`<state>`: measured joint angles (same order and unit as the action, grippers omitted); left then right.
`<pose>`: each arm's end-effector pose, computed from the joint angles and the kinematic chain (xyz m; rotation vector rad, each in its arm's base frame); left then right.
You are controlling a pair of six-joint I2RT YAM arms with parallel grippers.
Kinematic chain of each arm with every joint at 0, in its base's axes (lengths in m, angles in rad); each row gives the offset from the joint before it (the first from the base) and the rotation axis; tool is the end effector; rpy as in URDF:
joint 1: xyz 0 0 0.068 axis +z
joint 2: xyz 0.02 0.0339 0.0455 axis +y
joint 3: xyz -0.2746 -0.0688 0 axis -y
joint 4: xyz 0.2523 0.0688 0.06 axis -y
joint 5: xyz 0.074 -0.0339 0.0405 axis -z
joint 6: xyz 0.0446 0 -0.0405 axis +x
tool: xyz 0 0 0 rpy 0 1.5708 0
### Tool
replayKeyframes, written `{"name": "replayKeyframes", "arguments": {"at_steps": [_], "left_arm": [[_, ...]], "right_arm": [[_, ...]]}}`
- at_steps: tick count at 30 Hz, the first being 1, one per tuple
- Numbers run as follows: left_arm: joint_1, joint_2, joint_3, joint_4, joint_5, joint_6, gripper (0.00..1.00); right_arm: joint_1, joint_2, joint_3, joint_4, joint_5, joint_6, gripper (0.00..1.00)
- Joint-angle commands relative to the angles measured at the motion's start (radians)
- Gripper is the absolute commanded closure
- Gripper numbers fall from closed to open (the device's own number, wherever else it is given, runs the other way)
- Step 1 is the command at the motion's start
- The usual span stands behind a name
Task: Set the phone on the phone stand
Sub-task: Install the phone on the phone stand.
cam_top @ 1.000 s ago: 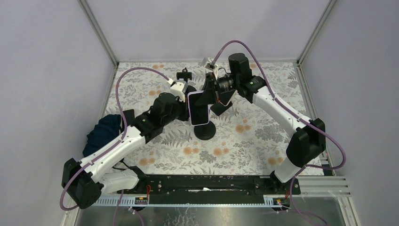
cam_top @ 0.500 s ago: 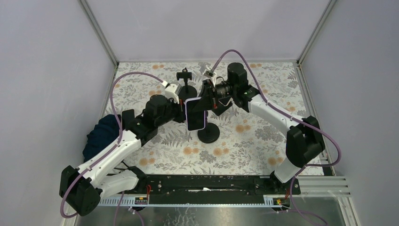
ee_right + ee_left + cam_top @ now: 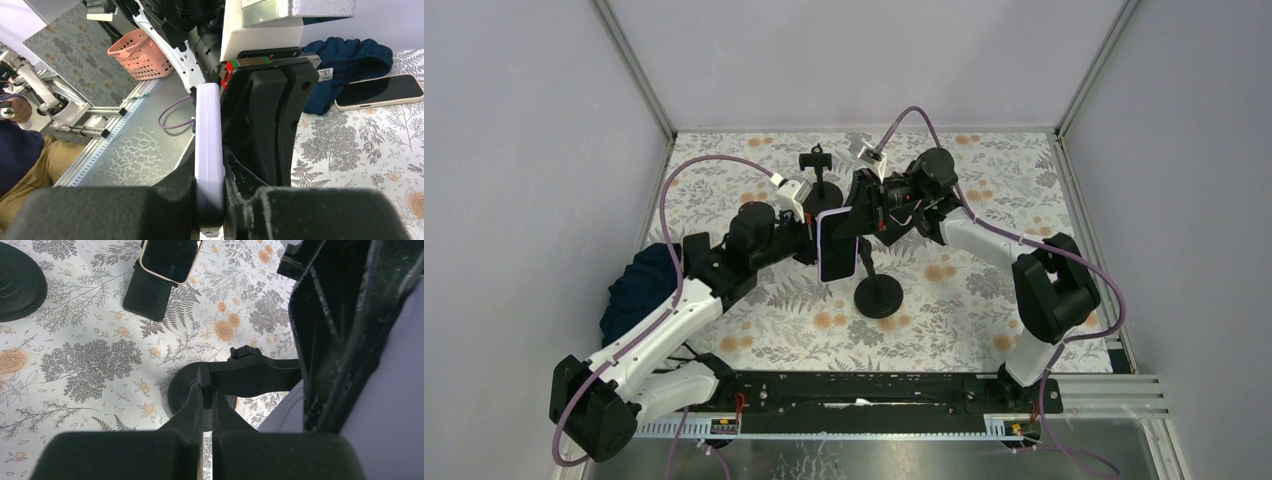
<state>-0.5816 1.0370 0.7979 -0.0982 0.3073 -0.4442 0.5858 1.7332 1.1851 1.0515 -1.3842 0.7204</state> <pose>0.2011 -0.1484 0.3099 0.3573 1.9854 -0.9682 0.2950 0.2483 0.3439 -1.3654 1.1192 1.7285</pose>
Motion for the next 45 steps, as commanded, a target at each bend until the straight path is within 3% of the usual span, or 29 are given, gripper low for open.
{"name": "replayKeyframes", "arguments": {"at_steps": [1, 2, 5, 7, 16, 20, 38, 41, 45], "left_arm": [[0.007, -0.032, 0.014, 0.113, 0.058, -0.010, 1.00], [0.007, -0.034, 0.013, 0.112, 0.062, -0.004, 1.00], [0.016, -0.048, 0.004, 0.114, 0.066, 0.001, 1.00], [0.019, -0.056, 0.000, 0.120, 0.068, 0.002, 1.00], [0.028, -0.048, -0.003, 0.131, 0.106, 0.003, 1.00], [0.028, -0.053, -0.005, 0.127, 0.109, 0.013, 1.00], [0.031, 0.066, 0.082, -0.005, 0.026, 0.112, 1.00], [0.031, 0.080, 0.105, -0.034, 0.011, 0.119, 1.00], [0.030, 0.092, 0.126, -0.070, -0.014, 0.125, 1.00]], "right_arm": [[-0.026, -0.046, 0.055, -0.242, 0.021, -0.201, 1.00], [-0.034, -0.054, 0.062, -0.317, 0.028, -0.286, 1.00], [-0.040, -0.068, 0.134, -0.751, 0.061, -0.590, 1.00], [-0.041, -0.072, 0.162, -0.894, 0.069, -0.726, 1.00], [-0.049, -0.077, 0.135, -0.809, 0.060, -0.685, 1.00], [-0.061, -0.074, 0.128, -0.867, 0.073, -0.761, 1.00], [-0.192, -0.073, 0.037, -0.832, 0.042, -0.788, 1.00], [-0.218, -0.068, 0.049, -0.893, 0.045, -0.828, 1.00], [-0.242, -0.048, 0.110, -1.152, 0.073, -1.019, 1.00]]}}
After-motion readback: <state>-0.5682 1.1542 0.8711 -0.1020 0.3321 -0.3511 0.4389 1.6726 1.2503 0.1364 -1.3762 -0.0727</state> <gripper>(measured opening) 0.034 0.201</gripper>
